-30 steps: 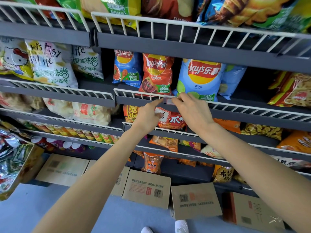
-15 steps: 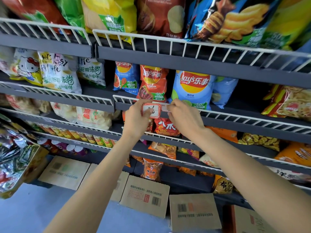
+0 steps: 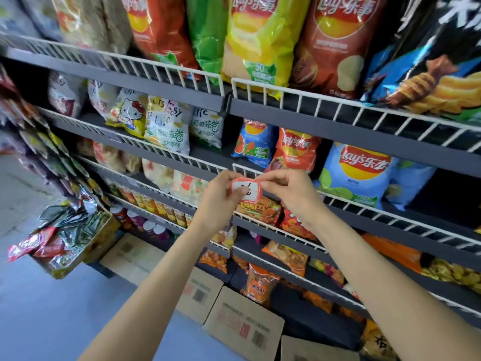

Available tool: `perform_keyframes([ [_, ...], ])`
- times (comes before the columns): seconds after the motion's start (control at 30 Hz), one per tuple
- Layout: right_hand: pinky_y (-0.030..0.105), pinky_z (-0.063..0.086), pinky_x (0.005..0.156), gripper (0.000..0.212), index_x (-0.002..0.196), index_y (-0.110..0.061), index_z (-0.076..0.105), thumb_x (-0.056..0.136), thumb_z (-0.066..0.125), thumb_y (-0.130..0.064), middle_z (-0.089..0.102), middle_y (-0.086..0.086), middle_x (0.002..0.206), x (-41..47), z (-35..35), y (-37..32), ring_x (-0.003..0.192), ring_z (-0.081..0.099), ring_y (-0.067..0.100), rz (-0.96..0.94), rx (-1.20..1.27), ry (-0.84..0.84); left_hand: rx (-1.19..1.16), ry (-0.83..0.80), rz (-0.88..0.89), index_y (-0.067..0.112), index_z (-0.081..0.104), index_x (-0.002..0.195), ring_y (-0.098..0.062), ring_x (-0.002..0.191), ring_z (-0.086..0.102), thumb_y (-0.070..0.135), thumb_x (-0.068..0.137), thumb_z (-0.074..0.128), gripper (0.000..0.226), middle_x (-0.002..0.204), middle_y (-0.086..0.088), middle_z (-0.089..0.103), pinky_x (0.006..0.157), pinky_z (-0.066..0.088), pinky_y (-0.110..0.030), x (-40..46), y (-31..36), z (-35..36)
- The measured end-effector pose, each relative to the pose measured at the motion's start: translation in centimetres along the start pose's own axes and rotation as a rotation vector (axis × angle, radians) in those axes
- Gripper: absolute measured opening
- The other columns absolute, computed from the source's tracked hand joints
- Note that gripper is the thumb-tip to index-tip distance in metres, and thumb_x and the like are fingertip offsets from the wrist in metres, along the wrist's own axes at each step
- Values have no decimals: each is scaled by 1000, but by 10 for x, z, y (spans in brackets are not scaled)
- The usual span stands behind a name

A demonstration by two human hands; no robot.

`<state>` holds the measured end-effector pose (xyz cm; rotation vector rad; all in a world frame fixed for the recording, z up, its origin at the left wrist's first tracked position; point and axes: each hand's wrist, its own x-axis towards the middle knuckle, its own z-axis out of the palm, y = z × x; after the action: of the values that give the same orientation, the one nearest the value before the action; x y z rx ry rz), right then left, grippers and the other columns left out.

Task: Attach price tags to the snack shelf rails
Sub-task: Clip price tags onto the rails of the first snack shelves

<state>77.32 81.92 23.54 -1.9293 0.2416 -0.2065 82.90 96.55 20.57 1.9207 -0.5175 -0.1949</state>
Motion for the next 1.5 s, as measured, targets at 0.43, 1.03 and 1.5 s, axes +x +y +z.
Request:
perform_keyframes([
  [0.43,4,33,41,6,80,-7,66,79,72,-8,59,-3,65,87,188,-66,46,50,-10,93,191,117,101,43,12,15,55,102,-20,62,52,24,91,57,14,76,-13,59,57,44,-34,52,-100,-199],
  [1.03,25,55,55,20,100,-13,66,89,56,-1,66,1,76,197,274,-68,51,58,4,-9,-129,130,186,90,-98,10,55,120,-36,93,61,18,90,58,31,101,-21,63,88,50,-49,144,-174,-286],
  [1.5,24,58,55,9,91,-12,63,88,59,-5,69,5,76,259,359,-85,67,67,11,74,-146,231,-263,-47,-444,9,22,146,-16,84,60,2,90,56,66,101,-17,58,86,49,-30,201,-236,-357],
])
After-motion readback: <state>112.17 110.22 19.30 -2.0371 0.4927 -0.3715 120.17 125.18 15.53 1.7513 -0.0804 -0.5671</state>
